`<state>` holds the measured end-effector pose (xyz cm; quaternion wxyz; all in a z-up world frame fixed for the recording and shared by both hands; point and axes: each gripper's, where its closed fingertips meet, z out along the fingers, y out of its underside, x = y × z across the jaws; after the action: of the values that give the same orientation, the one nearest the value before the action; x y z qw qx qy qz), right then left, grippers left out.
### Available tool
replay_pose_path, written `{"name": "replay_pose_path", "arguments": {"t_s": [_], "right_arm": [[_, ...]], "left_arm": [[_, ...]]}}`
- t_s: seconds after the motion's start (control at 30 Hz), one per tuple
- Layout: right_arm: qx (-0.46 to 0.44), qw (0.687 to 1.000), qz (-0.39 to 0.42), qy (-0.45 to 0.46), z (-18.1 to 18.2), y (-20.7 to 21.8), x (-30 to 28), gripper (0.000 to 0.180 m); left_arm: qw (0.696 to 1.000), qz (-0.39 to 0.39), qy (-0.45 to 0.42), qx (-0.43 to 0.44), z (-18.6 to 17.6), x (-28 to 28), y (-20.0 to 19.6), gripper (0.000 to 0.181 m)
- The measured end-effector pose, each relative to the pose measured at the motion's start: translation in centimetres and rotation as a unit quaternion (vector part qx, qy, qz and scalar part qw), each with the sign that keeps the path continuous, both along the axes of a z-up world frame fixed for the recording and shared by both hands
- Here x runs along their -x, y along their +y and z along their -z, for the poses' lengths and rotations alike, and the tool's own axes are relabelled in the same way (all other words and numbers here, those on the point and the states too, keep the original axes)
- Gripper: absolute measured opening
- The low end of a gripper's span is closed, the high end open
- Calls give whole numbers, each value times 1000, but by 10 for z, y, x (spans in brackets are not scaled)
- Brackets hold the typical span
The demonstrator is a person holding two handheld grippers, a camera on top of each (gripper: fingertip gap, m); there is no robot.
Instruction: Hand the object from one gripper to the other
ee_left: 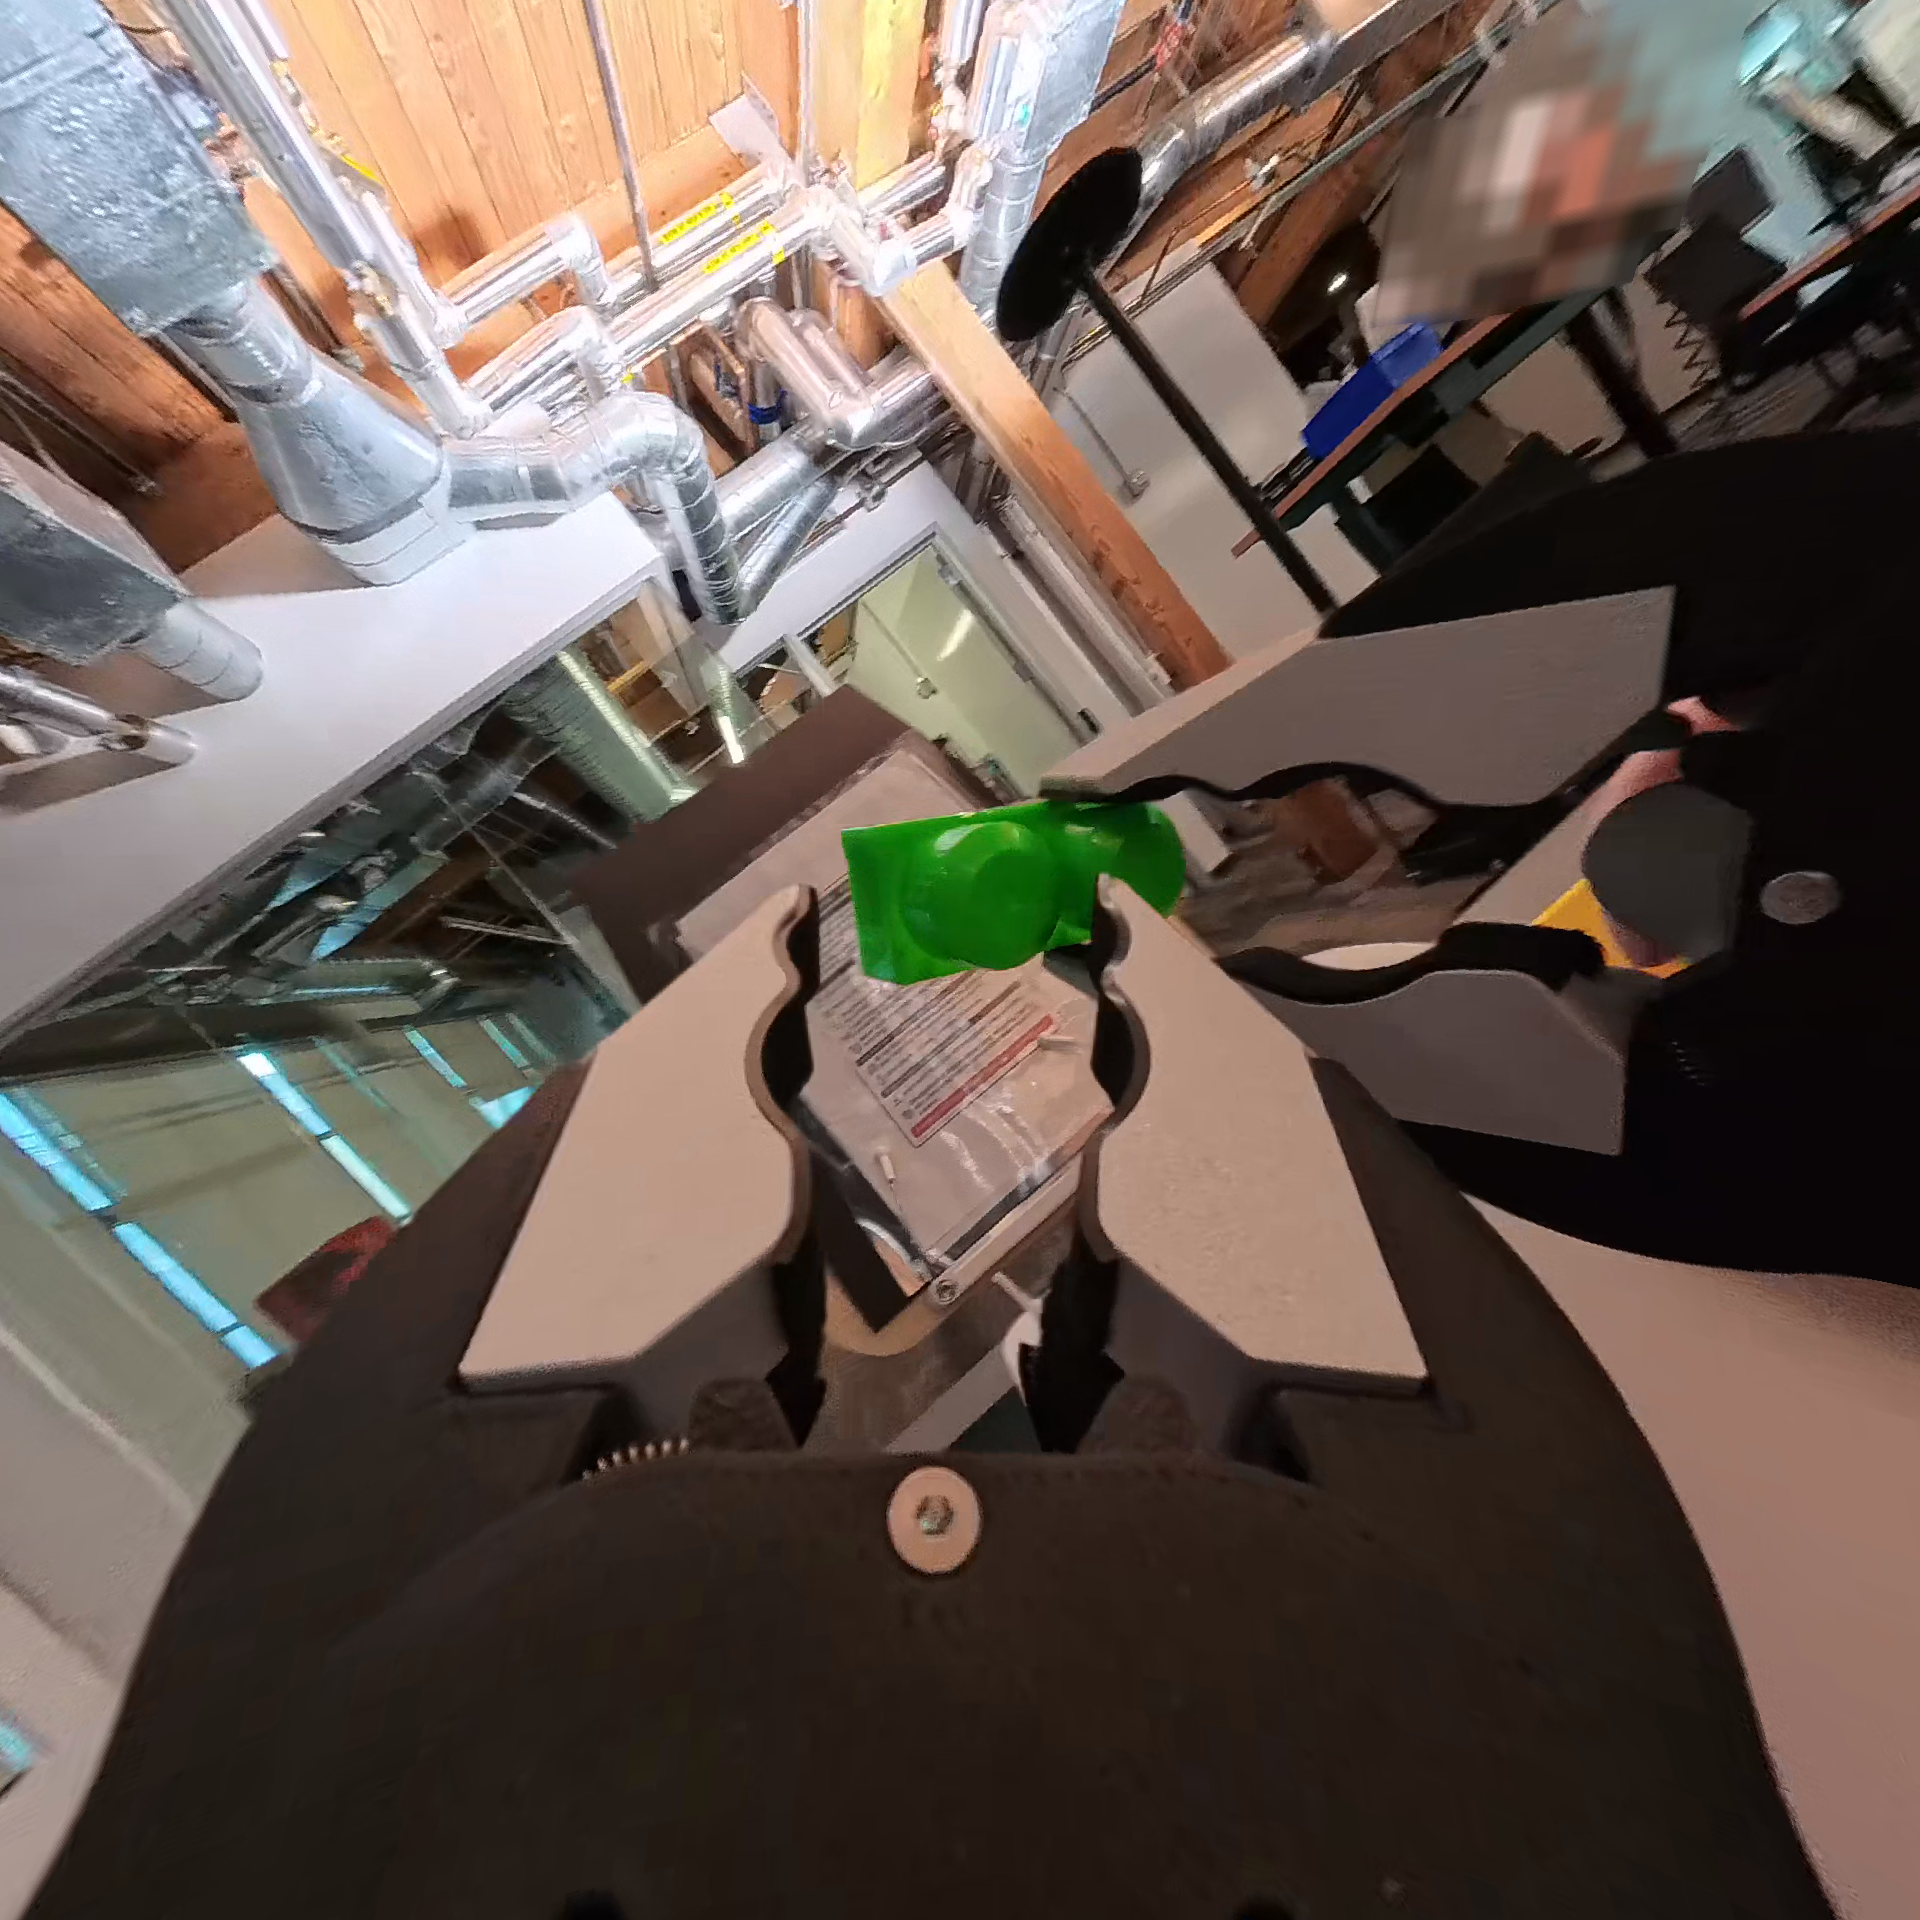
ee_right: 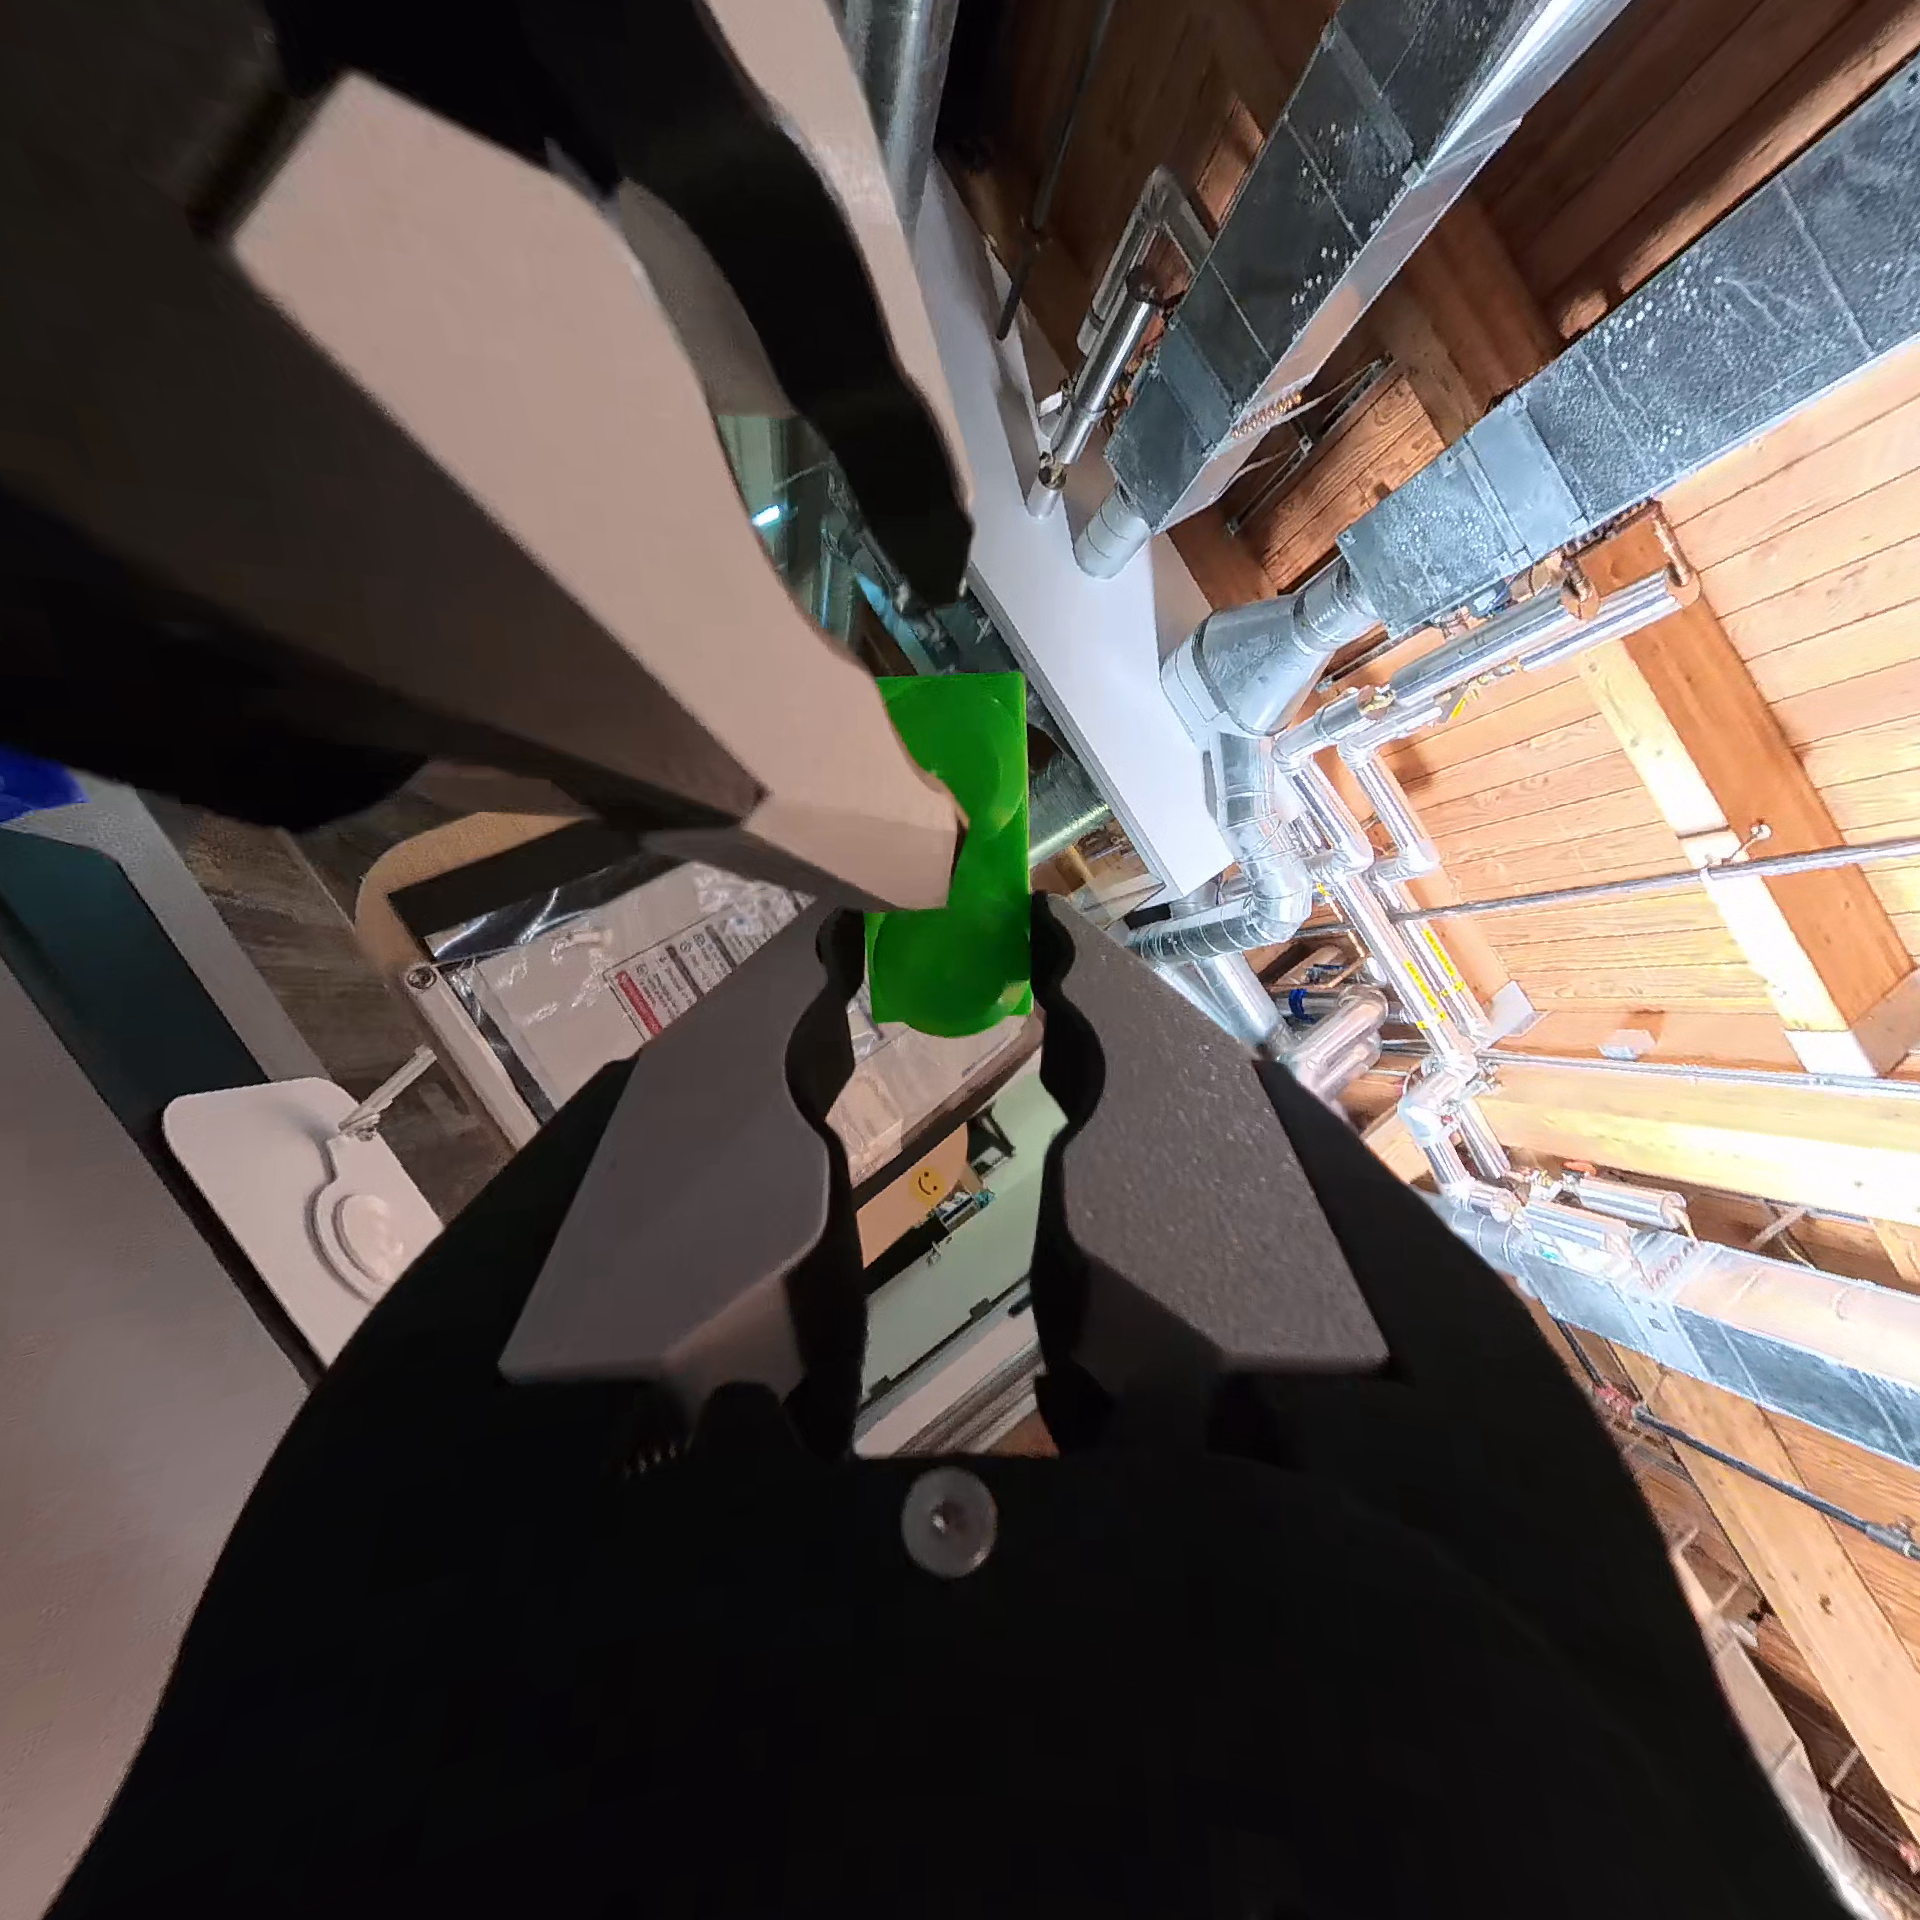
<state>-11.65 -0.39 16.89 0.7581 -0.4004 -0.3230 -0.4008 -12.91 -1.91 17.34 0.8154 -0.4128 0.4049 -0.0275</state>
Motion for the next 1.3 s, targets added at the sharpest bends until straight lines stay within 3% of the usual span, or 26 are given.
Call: {"name": "replay_pose_path", "arguments": {"t_s": [0.1, 0.17, 0.27, 0.37, 0.53, 0.8, 1.03, 1.13, 1.17, 1.3], "right_arm": [[14, 1000, -19, -15, 3, 0, 6, 30], [22, 999, -19, -23, 4, 1, 4, 30], [67, 992, -37, -98, 23, 7, 16, 30], [113, 983, -38, -137, 43, 16, 21, 30], [156, 972, -45, -172, 62, 22, 22, 30], [200, 960, -64, -184, 75, 20, 24, 31], [224, 949, -51, -216, 87, 20, 24, 30], [187, 957, -48, -216, 76, 19, 22, 34], [154, 964, -58, -211, 66, 15, 24, 42], [61, 980, -99, -160, 26, -8, 23, 58]], "left_arm": [[997, 64, 35, 2, 3, -9, -16, 62], [994, 65, 77, -33, 5, -7, -21, 75], [979, 58, 177, -83, 24, -5, -23, 77], [965, 41, 239, -103, 40, 0, -16, 65], [953, 28, 300, -16, 67, 18, 9, 65], [939, -30, 339, -51, 78, 22, 32, 56], [918, -51, 388, -65, 100, 18, 45, 34], [930, -54, 358, -63, 91, 15, 46, 34], [939, -51, 333, -64, 81, 15, 45, 34], [988, -11, 152, -28, 25, 30, 35, 34]]}}
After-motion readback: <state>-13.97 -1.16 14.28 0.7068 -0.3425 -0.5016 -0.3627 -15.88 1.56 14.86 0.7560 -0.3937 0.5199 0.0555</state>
